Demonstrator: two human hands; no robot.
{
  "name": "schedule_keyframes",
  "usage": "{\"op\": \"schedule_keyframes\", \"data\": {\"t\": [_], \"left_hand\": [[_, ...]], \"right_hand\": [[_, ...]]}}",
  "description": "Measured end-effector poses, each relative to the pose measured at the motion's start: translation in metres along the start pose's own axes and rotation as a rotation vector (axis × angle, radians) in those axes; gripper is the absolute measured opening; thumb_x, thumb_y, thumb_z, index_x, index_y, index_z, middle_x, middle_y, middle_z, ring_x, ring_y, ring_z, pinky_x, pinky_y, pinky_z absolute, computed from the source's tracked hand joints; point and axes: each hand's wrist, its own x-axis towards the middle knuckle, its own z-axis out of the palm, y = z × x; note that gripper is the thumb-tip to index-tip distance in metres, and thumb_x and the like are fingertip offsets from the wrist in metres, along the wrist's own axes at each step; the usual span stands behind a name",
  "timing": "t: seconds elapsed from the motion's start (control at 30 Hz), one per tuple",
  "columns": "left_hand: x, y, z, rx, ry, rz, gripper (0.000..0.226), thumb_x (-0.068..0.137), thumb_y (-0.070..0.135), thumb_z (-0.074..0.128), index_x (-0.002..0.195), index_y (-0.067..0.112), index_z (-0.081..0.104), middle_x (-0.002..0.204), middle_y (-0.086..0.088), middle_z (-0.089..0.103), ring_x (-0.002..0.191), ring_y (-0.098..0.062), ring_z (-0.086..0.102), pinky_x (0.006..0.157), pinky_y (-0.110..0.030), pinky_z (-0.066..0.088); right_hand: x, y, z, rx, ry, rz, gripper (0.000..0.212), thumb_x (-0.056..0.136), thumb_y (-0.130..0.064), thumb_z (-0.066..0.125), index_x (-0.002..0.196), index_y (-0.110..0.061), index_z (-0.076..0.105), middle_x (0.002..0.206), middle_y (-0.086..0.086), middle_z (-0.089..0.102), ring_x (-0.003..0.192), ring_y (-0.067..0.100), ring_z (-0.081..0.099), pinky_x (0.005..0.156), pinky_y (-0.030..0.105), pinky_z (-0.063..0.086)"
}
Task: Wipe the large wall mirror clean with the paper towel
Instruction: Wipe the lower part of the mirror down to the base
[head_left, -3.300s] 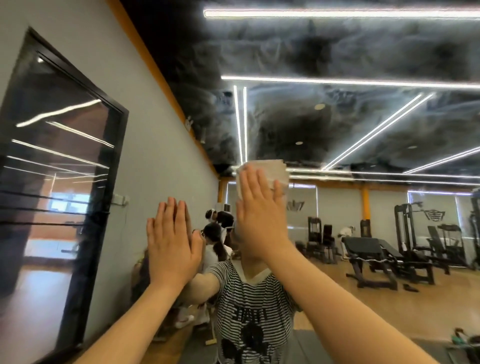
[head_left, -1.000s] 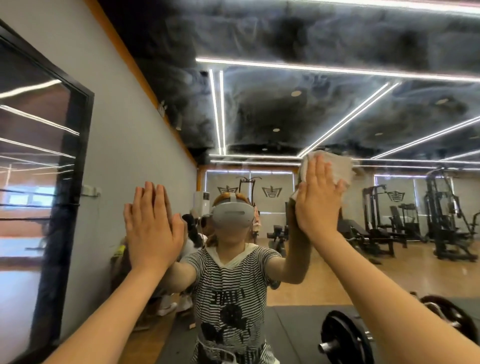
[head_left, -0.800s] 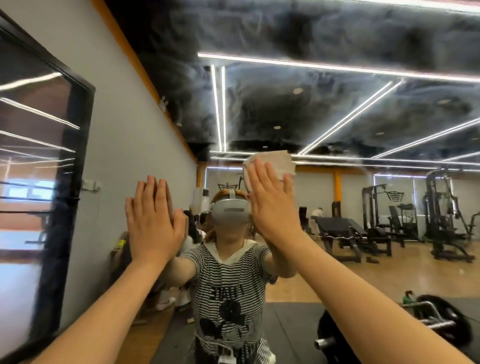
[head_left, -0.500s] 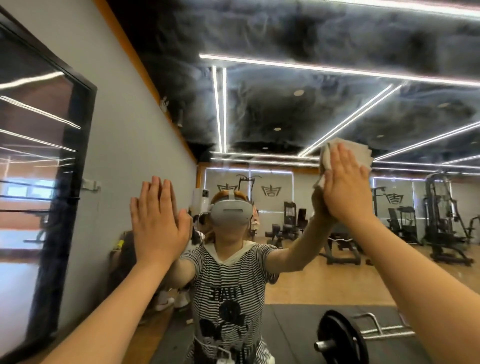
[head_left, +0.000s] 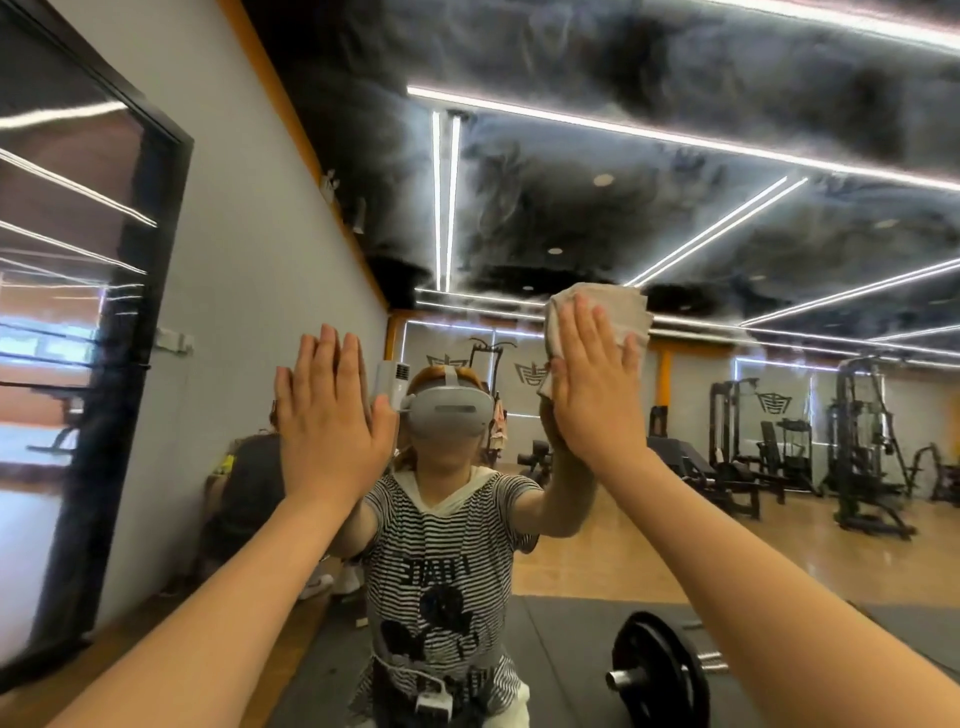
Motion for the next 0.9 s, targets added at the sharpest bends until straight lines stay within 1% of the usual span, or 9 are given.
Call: {"op": "schedule_keyframes", "data": {"t": [0.1,0.23,0.37,0.43,0.57,0.67,0.73,0.8,0.9], "left_hand": [[0.001,0.001,0.0,-0.004,0.002,0.017,0.068,0.091,0.039,0.029,0.149,0.003,0.028,0.157,-0.019,0.024,0.146,-0.033,0.017,0.116,-0.047,0.007],[0.001,0.0,0.002,-0.025,0.025,0.023,0.069,0.091,0.04,0.027,0.148,0.002,0.029,0.156,-0.02,0.026,0.146,-0.034,0.018,0.116,-0.049,0.009],[0.0,-0.001,0.002,-0.036,0.029,0.015,0.068,0.091,0.039,0.029,0.147,0.001,0.031,0.155,-0.021,0.028,0.145,-0.035,0.02,0.115,-0.052,0.012],[0.0,-0.002,0.002,-0.039,0.027,0.017,0.068,0.091,0.039,0.029,0.147,0.001,0.031,0.154,-0.021,0.029,0.144,-0.036,0.022,0.115,-0.053,0.014],[-0.001,0.0,0.001,-0.037,0.017,0.02,0.069,0.091,0.039,0.03,0.147,0.0,0.031,0.154,-0.022,0.029,0.144,-0.035,0.021,0.115,-0.053,0.014],[-0.002,0.003,-0.001,-0.029,-0.005,-0.003,0.071,0.089,0.04,0.027,0.148,0.0,0.03,0.155,-0.022,0.027,0.145,-0.036,0.02,0.116,-0.054,0.012],[-0.001,0.003,-0.001,-0.02,-0.015,-0.014,0.071,0.089,0.04,0.026,0.147,-0.001,0.03,0.154,-0.024,0.027,0.144,-0.039,0.02,0.117,-0.056,0.014],[0.0,0.005,-0.002,-0.007,-0.029,-0.023,0.073,0.088,0.04,0.026,0.147,-0.002,0.03,0.153,-0.026,0.028,0.143,-0.041,0.021,0.116,-0.058,0.017],[0.002,0.006,-0.006,0.037,-0.023,-0.019,0.069,0.087,0.037,0.034,0.143,-0.004,0.035,0.149,-0.028,0.033,0.14,-0.044,0.026,0.114,-0.06,0.017]], "right_hand": [[-0.001,-0.001,-0.001,0.014,0.011,0.003,0.063,0.096,-0.041,0.007,0.156,-0.02,0.008,0.163,0.0,0.003,0.148,0.016,-0.004,0.118,0.041,-0.007],[-0.001,0.0,-0.004,0.028,0.013,-0.014,0.064,0.095,-0.042,0.005,0.155,-0.021,0.006,0.162,-0.002,-0.001,0.147,0.014,-0.007,0.117,0.038,-0.011],[-0.002,0.007,-0.003,0.009,0.036,-0.087,0.057,0.099,-0.038,0.014,0.153,-0.021,0.005,0.158,-0.004,-0.002,0.146,0.014,-0.005,0.117,0.038,-0.008],[-0.003,0.015,0.0,-0.039,0.068,-0.114,0.056,0.101,-0.035,0.02,0.154,-0.018,0.012,0.159,-0.001,0.005,0.146,0.013,-0.001,0.118,0.037,-0.007],[-0.012,0.033,0.001,-0.09,0.075,-0.161,0.054,0.101,-0.032,0.024,0.153,-0.015,0.023,0.158,0.002,0.015,0.146,0.015,0.008,0.118,0.043,0.004],[-0.019,0.048,-0.002,-0.12,0.05,-0.2,0.056,0.1,-0.032,0.027,0.153,-0.019,0.017,0.158,0.001,0.014,0.145,0.016,0.011,0.119,0.048,0.014],[-0.024,0.062,-0.004,-0.098,0.031,-0.154,0.056,0.1,-0.033,0.023,0.154,-0.023,0.01,0.159,-0.002,0.009,0.147,0.014,0.005,0.118,0.047,0.012],[-0.031,0.08,-0.008,-0.05,0.02,-0.051,0.056,0.1,-0.034,0.017,0.154,-0.025,0.006,0.159,-0.004,0.003,0.147,0.014,0.001,0.119,0.044,0.005],[-0.041,0.112,-0.015,-0.037,0.038,0.004,0.055,0.1,-0.032,0.019,0.154,-0.022,0.01,0.159,-0.003,0.007,0.147,0.016,0.007,0.117,0.045,0.007]]}}
